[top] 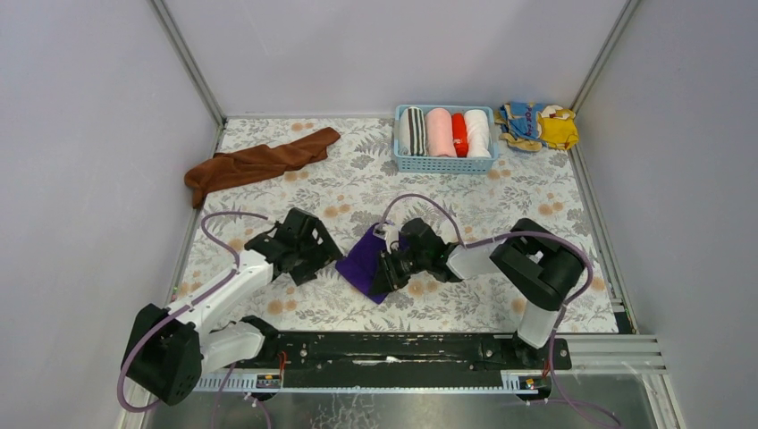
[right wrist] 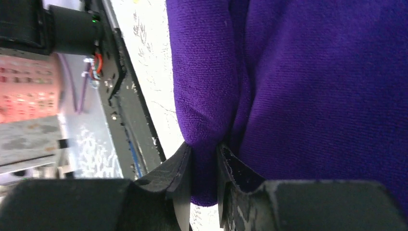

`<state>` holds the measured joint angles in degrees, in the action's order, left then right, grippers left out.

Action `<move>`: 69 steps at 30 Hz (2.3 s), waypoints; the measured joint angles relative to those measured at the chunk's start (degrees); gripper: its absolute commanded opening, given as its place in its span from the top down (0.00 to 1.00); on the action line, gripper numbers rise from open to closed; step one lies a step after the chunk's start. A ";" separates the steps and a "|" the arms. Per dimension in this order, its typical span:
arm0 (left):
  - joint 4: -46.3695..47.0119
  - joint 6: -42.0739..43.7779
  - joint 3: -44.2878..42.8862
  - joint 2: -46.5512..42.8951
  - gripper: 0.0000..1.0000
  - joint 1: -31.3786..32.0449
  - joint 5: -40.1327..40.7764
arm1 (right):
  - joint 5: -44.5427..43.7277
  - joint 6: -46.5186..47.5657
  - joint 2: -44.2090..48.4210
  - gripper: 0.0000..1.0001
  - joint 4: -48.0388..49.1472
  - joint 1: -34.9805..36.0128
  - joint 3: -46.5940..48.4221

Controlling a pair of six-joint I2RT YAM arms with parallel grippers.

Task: Roll the towels
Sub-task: Roll the towel at the center of the board.

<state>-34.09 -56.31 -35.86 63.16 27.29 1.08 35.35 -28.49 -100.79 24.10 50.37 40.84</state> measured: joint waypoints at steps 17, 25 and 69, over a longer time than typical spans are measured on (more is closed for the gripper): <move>8.02 -0.87 -0.37 13.05 0.35 2.67 -3.72 | 14.67 -23.93 -11.08 0.74 26.82 -7.19 -6.19; 12.68 -0.92 -0.74 16.06 0.43 2.78 -4.33 | 3.08 -10.21 3.78 0.51 2.47 -6.45 -3.82; 10.38 -0.31 -1.36 12.00 0.15 2.01 -1.42 | -35.56 25.11 2.08 0.89 -24.63 12.98 13.09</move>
<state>-23.70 -56.62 -37.21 75.16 29.30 -0.34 -0.21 -3.38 -98.72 -0.54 63.35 53.93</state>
